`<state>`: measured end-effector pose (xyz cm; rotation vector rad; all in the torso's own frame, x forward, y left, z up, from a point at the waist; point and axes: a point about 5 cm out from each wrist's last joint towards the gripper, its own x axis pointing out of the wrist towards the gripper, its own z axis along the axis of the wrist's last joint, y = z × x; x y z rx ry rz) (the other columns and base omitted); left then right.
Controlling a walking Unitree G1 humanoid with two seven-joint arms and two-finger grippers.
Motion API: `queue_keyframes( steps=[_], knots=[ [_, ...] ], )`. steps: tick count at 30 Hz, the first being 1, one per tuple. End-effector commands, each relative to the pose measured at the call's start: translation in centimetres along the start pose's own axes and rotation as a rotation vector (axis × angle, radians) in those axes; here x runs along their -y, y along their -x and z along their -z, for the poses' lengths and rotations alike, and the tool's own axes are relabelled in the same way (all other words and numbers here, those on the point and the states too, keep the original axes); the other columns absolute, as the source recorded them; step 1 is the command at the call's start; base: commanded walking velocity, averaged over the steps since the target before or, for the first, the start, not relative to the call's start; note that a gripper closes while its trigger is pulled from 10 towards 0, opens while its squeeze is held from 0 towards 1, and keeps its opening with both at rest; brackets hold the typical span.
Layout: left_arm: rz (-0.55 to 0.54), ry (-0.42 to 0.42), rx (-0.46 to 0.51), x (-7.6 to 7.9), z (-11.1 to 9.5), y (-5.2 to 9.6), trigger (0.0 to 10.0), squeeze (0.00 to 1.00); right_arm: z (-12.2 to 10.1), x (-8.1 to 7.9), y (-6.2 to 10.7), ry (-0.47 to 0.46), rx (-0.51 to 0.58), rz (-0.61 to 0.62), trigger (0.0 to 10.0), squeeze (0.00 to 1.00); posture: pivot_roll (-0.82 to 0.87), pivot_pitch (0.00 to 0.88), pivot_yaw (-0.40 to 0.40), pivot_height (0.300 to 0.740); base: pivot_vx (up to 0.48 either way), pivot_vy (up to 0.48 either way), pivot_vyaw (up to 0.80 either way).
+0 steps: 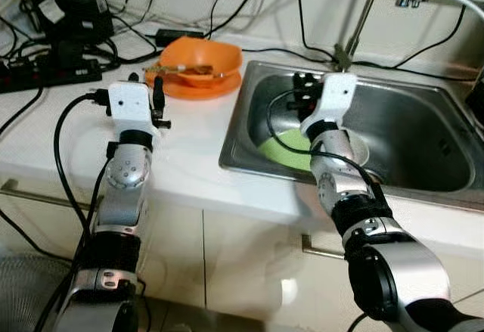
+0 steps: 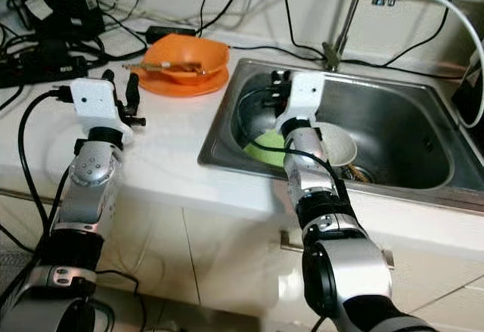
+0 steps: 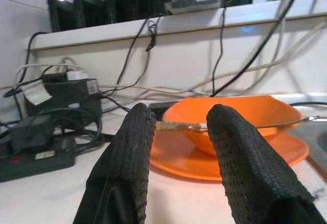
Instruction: Kitchen organization
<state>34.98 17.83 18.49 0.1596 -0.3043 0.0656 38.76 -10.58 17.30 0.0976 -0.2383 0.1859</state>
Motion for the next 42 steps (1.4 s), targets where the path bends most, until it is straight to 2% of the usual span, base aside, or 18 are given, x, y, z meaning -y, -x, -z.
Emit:
queue_keyframes(
  steps=[1,20,26,42],
  knots=[
    [0.013,-0.003,-0.006,0.3,-0.1,-0.2,10.0,0.00,-0.3,0.2,-0.3,0.001,-0.003,-0.002,10.0,0.00,0.09,0.000,-0.060,0.718,0.274,0.000,0.00],
    [0.038,0.011,0.036,0.9,-0.8,-0.1,10.0,0.00,-0.2,0.1,-0.2,-0.005,-0.003,-0.009,10.0,0.00,0.09,0.000,-0.059,0.718,0.277,0.000,0.00],
    [0.040,0.039,0.077,1.1,-1.3,0.1,10.0,0.00,-0.2,0.0,-0.1,-0.010,-0.001,-0.010,10.0,0.00,0.09,0.000,-0.058,0.718,0.000,0.000,0.00],
    [0.029,0.028,0.060,1.1,-0.8,0.7,10.0,0.00,0.1,0.0,0.0,-0.013,-0.010,-0.013,10.0,0.00,0.09,0.000,-0.059,0.718,0.000,0.000,0.00]
  ],
)
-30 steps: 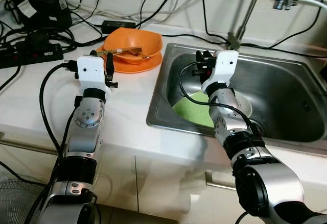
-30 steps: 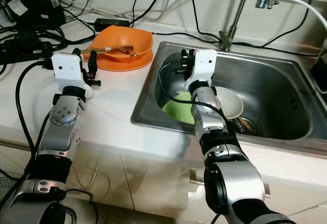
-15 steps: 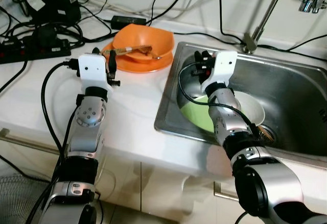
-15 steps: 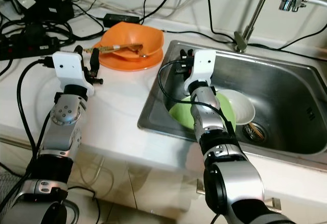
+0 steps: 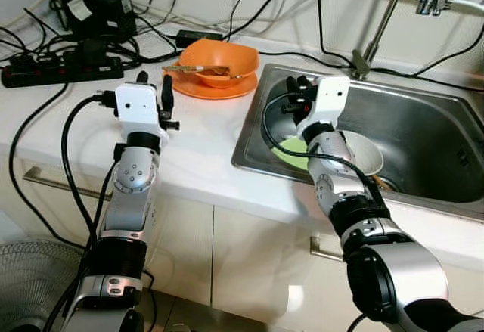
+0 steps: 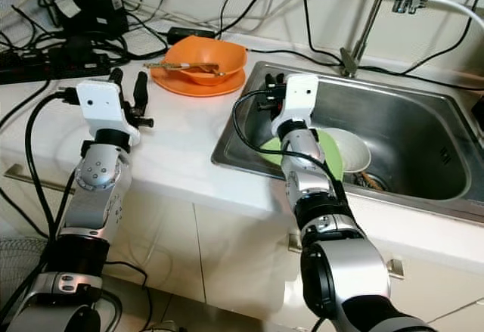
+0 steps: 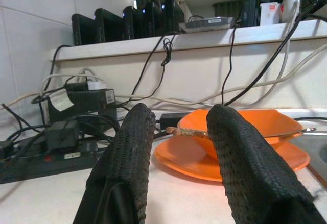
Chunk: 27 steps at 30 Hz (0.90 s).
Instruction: Kitchen organization
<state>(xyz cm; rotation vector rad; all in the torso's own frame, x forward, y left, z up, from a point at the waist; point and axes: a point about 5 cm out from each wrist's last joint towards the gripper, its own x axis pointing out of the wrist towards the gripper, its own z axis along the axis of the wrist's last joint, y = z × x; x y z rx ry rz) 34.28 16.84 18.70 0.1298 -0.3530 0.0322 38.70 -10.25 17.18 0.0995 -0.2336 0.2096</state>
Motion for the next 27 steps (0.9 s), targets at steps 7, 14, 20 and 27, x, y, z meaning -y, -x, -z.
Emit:
queue_keyframes(
  steps=[7,14,20,27],
  knots=[
    [-0.001,-0.010,0.004,0.17,-0.17,0.11,10.0,0.00,0.02,0.45,0.03,-0.009,-0.007,0.012,10.0,0.00,0.09,0.000,-0.061,0.718,0.000,0.000,0.00],
    [-0.003,-0.005,0.006,0.26,-0.19,0.14,10.0,0.00,0.12,0.53,0.09,-0.007,-0.012,0.013,10.0,0.00,0.08,0.000,-0.063,0.718,0.000,0.000,0.00],
    [-0.005,0.000,0.009,0.32,-0.23,0.16,10.0,0.00,0.17,0.55,0.12,-0.006,-0.015,0.013,10.0,0.00,0.08,0.000,-0.063,0.718,0.000,0.000,0.00],
    [-0.009,0.008,0.010,0.28,-0.20,0.27,10.0,0.00,0.29,0.55,0.20,-0.005,-0.017,0.015,10.0,0.00,0.08,0.000,-0.063,0.718,0.000,0.000,0.00]
  ],
)
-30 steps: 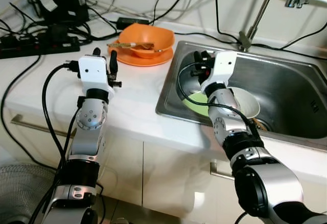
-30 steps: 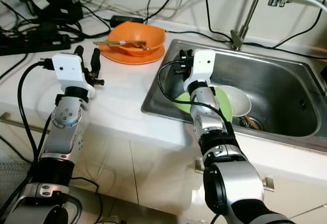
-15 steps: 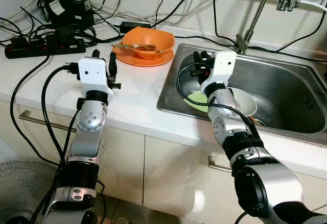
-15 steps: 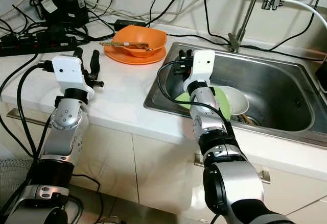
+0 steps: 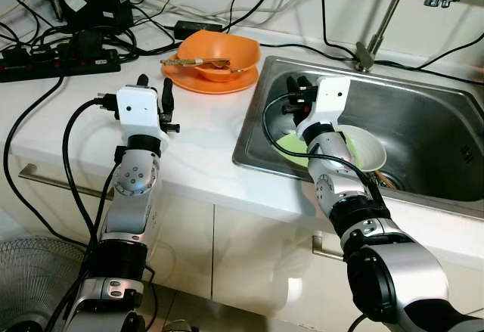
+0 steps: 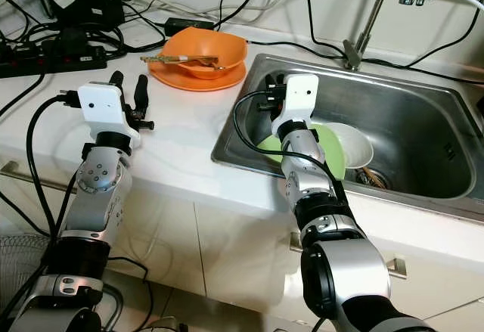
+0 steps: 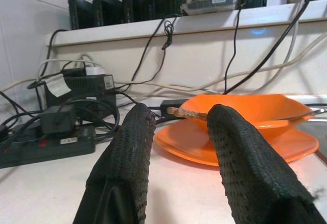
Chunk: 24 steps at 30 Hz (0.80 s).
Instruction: Kitchen organization
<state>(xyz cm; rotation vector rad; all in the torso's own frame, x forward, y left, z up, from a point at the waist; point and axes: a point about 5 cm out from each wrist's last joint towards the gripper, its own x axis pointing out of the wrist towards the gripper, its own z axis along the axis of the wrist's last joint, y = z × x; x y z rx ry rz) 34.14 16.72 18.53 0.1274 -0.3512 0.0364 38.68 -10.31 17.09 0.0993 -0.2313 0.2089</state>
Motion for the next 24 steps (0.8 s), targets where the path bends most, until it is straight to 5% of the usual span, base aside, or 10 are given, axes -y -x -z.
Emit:
queue_keyframes(
  steps=[1,11,17,24],
  knots=[
    [-0.008,0.011,0.009,0.13,-0.24,0.10,10.0,0.00,0.25,0.49,0.17,-0.004,-0.016,0.014,10.0,0.00,0.08,0.000,-0.063,0.718,0.000,0.000,0.00],
    [-0.007,-0.019,0.005,0.16,-0.12,0.16,10.0,0.00,0.28,0.55,0.21,-0.010,-0.016,0.019,10.0,0.00,0.08,0.000,-0.061,0.718,0.000,0.000,0.00],
    [-0.005,-0.017,0.006,0.28,-0.13,0.16,10.0,0.00,0.20,0.38,0.15,-0.022,-0.012,0.002,10.0,0.00,0.08,0.000,-0.060,0.718,0.000,-0.335,-0.62],
    [-0.005,-0.016,0.013,0.33,-0.24,0.12,10.0,0.00,0.14,0.39,0.17,-0.012,-0.006,0.000,10.0,0.00,0.08,0.000,-0.061,0.718,0.000,-0.398,0.00]
  ],
)
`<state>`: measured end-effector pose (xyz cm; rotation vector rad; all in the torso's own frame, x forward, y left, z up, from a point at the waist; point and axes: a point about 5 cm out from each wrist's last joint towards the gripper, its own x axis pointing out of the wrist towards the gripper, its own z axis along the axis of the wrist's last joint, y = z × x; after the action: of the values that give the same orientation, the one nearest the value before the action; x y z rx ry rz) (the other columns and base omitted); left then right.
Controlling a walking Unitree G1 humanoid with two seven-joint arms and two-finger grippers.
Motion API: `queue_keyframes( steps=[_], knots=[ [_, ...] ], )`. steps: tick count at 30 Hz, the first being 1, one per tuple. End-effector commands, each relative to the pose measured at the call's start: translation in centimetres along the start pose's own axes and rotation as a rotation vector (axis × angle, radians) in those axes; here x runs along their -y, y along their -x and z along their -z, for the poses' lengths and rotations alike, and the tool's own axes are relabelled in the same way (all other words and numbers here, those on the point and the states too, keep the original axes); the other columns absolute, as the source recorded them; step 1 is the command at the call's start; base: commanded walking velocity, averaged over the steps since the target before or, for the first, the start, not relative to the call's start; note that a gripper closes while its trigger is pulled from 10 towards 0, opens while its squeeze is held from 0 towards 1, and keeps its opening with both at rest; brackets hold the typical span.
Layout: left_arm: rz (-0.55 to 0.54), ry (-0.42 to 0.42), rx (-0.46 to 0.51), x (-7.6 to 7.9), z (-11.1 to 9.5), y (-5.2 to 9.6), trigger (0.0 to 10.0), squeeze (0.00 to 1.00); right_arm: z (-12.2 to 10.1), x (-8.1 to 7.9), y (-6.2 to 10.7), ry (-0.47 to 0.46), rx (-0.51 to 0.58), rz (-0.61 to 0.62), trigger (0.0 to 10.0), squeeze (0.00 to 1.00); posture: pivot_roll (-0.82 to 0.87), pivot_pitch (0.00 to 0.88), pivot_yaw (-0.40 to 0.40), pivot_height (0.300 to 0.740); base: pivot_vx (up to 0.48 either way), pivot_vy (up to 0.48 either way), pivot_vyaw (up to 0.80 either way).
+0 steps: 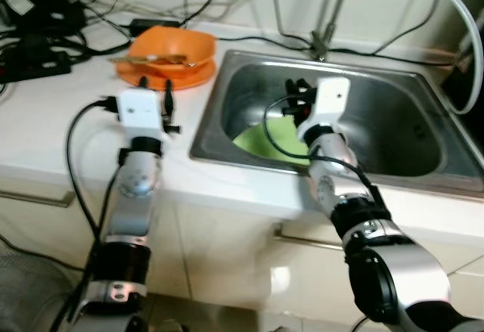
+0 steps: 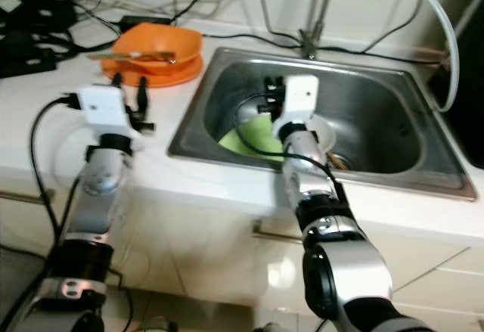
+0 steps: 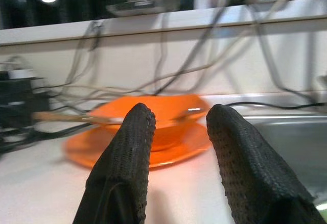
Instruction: Kitchen organization
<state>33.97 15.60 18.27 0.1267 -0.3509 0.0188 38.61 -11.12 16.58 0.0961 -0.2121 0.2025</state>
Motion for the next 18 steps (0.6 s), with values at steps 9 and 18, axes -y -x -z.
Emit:
queue_keyframes(
  steps=[9,18],
  knots=[
    [-0.021,-0.023,0.018,-0.75,-0.43,-0.08,10.0,0.00,-0.26,-0.45,-0.16,-0.021,0.015,-0.012,10.0,0.00,0.08,0.000,-0.063,0.718,0.000,-0.409,0.00],
    [-0.021,-0.017,0.022,-0.66,-0.53,-0.02,10.0,0.00,-0.17,-0.34,-0.07,-0.025,0.012,-0.007,10.0,0.00,0.07,0.000,-0.060,0.718,0.000,-0.235,0.00]
  ],
)
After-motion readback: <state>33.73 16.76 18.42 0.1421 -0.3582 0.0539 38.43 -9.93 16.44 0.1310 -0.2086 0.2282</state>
